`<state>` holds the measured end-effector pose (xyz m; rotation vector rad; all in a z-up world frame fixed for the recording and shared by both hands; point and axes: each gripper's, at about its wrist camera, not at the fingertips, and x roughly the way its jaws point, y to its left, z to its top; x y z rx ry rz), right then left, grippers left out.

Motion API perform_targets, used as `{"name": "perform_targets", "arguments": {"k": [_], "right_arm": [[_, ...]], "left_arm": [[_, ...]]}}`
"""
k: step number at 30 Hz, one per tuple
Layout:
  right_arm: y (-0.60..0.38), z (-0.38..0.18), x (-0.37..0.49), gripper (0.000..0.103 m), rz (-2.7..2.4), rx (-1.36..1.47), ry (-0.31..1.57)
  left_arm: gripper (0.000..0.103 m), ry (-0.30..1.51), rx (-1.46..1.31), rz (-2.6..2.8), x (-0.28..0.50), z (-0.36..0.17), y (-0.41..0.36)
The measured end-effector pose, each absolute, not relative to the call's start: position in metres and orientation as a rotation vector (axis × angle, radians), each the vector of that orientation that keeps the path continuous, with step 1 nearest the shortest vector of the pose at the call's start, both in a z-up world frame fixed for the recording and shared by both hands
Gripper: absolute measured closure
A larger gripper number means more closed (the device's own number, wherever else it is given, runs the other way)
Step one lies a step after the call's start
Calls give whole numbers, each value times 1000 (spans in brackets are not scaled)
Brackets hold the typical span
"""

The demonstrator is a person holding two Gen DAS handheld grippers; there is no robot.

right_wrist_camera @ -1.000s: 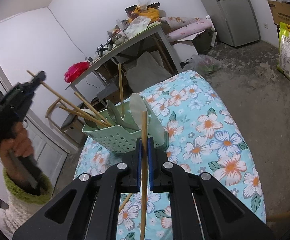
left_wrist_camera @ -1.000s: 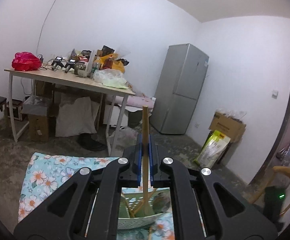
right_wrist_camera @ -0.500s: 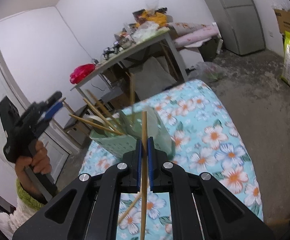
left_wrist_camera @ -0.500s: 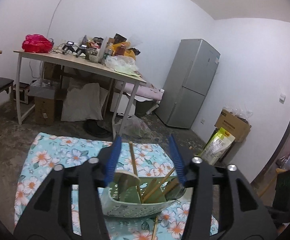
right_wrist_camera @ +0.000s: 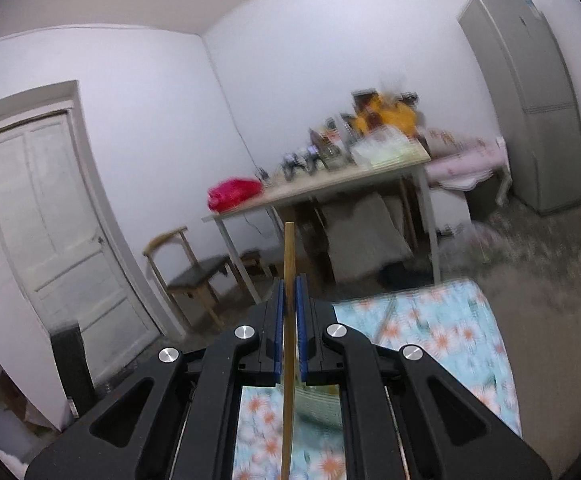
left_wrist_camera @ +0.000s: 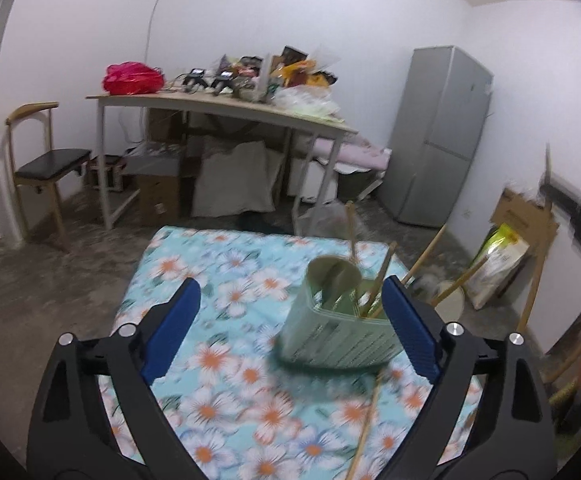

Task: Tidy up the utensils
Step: 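Lower the right gripper's chopstick into the caddy and open the right gripper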

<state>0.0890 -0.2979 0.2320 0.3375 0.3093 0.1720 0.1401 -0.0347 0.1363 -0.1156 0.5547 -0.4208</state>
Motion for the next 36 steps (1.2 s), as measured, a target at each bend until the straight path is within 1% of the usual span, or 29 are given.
{"name": "perform_targets", "arguments": {"k": [5,8,17,21,22,24,25,26,27,28,29,32,36], "right_arm": [[-287,261,111,97,170,275,212],[-280,269,129,97,147,229,189],[-259,255,185,97,60,76,174],[-243,235,206,97,69,-40,253],[-238,229,209,95,64,-82,276],[-230,221,214,88,46,-144,305],[-227,217,215,77,39,-164,311],[-225,215,212,70,37,-176,308],[-224,215,208,68,40,-181,299],[-223,217,202,62,40,-183,284],[-224,218,199,58,38,-184,275],[-227,227,183,54,35,-172,236],[-241,240,150,50,66,-66,193]], "left_arm": [[11,580,-80,-355,130,122,-24],[10,604,-75,-329,125,113,-21],[10,655,-78,-290,115,95,-16],[10,656,-78,-275,115,95,-14],[10,653,-77,-274,114,95,-14],[10,649,-73,-274,115,95,-14],[10,649,-72,-274,115,96,-15],[10,649,-70,-272,114,95,-15],[10,649,-68,-269,115,95,-16],[10,650,-68,-267,115,94,-17],[10,652,-67,-266,116,93,-17],[10,654,-68,-261,117,92,-17],[10,662,-76,-254,119,90,-15]]}}
